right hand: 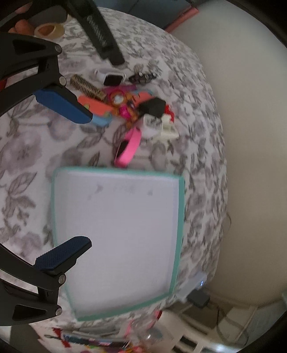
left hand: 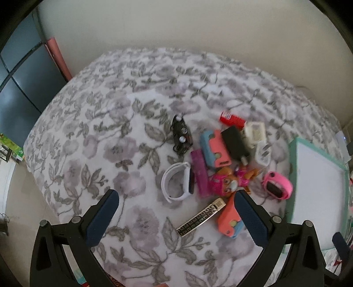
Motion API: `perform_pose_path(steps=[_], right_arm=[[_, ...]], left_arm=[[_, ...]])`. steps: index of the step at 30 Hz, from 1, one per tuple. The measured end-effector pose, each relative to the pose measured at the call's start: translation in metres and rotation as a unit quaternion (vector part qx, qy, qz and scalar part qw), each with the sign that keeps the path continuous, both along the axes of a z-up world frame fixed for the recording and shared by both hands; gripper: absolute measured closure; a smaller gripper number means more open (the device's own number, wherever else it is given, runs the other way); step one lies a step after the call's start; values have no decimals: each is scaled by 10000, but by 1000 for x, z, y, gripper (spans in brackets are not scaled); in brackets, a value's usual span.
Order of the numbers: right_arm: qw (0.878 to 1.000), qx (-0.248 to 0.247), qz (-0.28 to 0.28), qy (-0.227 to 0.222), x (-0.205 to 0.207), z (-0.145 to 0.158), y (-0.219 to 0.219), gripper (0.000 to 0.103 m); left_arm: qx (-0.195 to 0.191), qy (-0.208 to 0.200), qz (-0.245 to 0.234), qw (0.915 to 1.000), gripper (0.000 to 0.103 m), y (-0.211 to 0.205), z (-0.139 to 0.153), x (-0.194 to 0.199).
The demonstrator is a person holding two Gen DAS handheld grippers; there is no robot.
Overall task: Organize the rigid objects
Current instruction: 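Reach the right tool to the orange-blue case while the left tool approaches the gold comb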
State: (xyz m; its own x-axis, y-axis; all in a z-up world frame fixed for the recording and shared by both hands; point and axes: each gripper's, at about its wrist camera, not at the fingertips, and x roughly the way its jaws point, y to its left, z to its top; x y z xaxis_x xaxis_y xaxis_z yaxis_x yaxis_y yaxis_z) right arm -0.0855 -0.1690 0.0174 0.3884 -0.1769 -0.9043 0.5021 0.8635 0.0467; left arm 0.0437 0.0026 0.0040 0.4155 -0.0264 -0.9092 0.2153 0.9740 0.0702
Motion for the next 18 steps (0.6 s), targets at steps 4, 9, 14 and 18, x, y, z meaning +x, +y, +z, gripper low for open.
perform_pose_path(steps=[4,9,14,18], right_arm=[[9994,113,324,52,19,-9,16,0],[9979,285,550,192,40,-23,34,0],[9958,244,805,366,59,-38,50,1],[9945,326,816,571,68,-54,55,7]], left_arm=[[96,344,178,9992,0,12,-19,13],[151,643,645,9957,0,37,-39,27],[147,775,717,9943,0,45,-52,33],[12,861,872,9925,0,55,-57,40]])
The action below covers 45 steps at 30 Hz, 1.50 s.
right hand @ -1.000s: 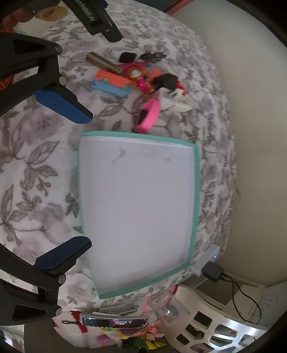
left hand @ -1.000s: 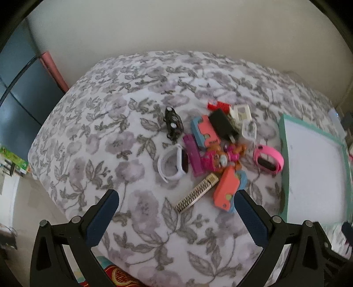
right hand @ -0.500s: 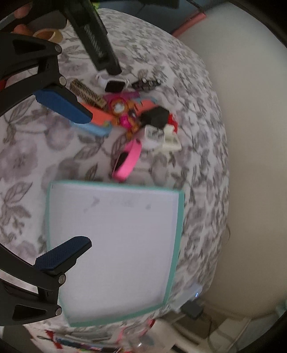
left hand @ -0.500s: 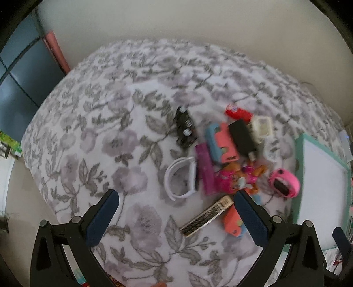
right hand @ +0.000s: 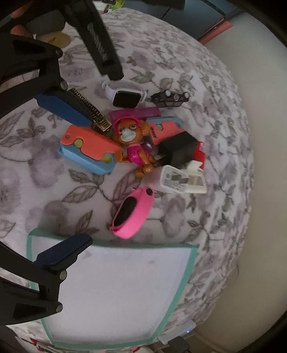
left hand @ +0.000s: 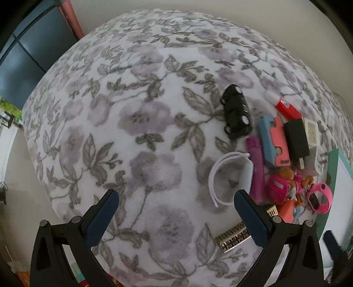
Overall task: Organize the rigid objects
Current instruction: 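Reach the right tool to the orange-blue case while the left tool approaches the gold comb, then close the right tool on the orange-blue case while the left tool grasps the gold comb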
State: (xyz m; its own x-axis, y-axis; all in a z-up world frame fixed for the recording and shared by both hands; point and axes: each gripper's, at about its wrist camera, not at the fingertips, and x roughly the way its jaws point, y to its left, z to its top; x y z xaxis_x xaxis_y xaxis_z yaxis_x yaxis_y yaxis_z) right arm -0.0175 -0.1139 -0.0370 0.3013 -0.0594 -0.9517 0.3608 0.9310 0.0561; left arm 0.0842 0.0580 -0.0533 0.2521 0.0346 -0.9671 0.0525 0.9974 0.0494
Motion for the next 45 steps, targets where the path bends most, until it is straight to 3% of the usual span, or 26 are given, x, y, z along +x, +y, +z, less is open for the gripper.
perform_pose_path(steps=[7,13,23,27,38,43,45], right_arm=[[9997,75,88,214,14,-21,11,14],[9991,37,208,355,18,-30,18,19],[9992,211,230,240,20,-33,11,45],[9991,137,223,341,18,-36,12,61],[9976,447,55,520,-12,-37,-6,61],[9967,415,65,691,-31,-33,-2,61],[9963,433,47,735,-38,-32,-2,61]], left_arm=[[-118,-35,151,9998,0,12,-3,6],[-103,-148,5,9998,0,7,-2,4],[1,-82,-641,9979,0,-19,-2,-10],[-88,-33,-704,9975,0,-22,-1,-15],[-130,-51,-991,9950,1,-37,6,-35],[-115,-14,-1280,9917,14,-49,4,-43],[-142,34,-1434,9896,15,-55,2,-47]])
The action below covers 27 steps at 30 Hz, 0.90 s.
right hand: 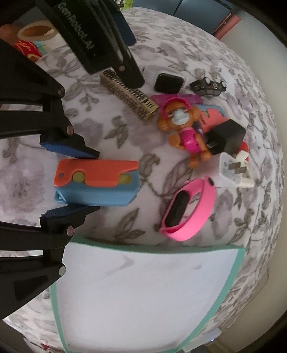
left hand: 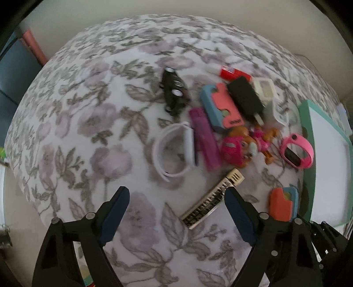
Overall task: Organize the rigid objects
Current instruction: 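Close the right tool on the orange-blue case while the left tool grasps the gold comb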
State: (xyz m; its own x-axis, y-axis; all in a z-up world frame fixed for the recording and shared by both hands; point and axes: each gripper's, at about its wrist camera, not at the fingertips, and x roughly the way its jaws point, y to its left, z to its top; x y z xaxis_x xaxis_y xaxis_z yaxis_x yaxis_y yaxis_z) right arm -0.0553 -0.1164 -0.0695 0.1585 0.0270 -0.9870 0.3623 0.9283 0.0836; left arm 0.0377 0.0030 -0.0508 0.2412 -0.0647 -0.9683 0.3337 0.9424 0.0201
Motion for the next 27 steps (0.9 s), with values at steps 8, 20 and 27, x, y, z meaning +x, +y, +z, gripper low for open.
perform_pose_path(steps=[8,20,27], right_arm=[[10000,-14,10,75,-14,-1,-4,61],[9998,-132,94,80,-1,-4,5,61],[9999,-81,34,64,-6,-2,7,62]], left_arm=[[57,181,-378,9991,38,-17,-12,-6],[190,275,-671,9972,68,-42,-26,-10],[123,254,-694,9972,84,-43,-22,-14]])
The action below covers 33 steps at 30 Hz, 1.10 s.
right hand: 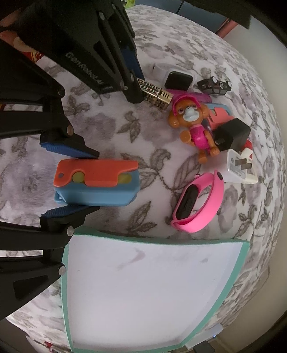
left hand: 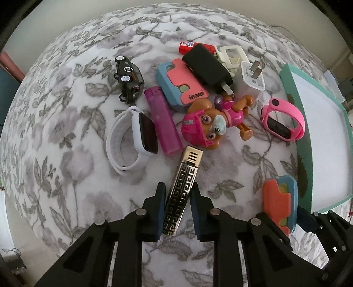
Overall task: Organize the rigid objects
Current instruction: 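Close the right tool on the orange-blue case while the left tool grasps the gold comb, then carry both held objects over the teal tray and release them inside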
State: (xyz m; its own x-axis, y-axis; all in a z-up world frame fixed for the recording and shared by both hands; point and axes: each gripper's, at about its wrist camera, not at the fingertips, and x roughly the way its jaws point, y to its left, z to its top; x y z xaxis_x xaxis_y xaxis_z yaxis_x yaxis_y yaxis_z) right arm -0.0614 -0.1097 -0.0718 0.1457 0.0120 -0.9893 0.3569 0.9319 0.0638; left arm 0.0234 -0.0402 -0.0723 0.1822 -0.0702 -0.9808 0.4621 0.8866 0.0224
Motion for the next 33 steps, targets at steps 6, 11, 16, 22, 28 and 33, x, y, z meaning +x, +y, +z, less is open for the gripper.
perform_pose_path(steps=[6,11,16,22,28,33], right_arm=[[9998,150,-131,-49,-2,3,-5,62],[9992,275,-216,-171,-2,13,-17,63],[9984,416,-300,-253,-2,22,-22,63],[9957,483,-310,-725,-3,51,-29,63],[9935,357,-503,-956,-6,66,-41,63],[9909,156,-880,-1010,-17,72,-63,63]], left_arm=[[-49,-176,111,9998,87,5,15,-3],[-202,-258,202,9993,87,7,28,-3],[-270,-346,272,9987,87,10,36,-3],[-405,-414,443,9973,87,22,39,1],[-436,-727,510,9951,87,23,52,0],[-557,-821,370,9944,87,9,67,-3]])
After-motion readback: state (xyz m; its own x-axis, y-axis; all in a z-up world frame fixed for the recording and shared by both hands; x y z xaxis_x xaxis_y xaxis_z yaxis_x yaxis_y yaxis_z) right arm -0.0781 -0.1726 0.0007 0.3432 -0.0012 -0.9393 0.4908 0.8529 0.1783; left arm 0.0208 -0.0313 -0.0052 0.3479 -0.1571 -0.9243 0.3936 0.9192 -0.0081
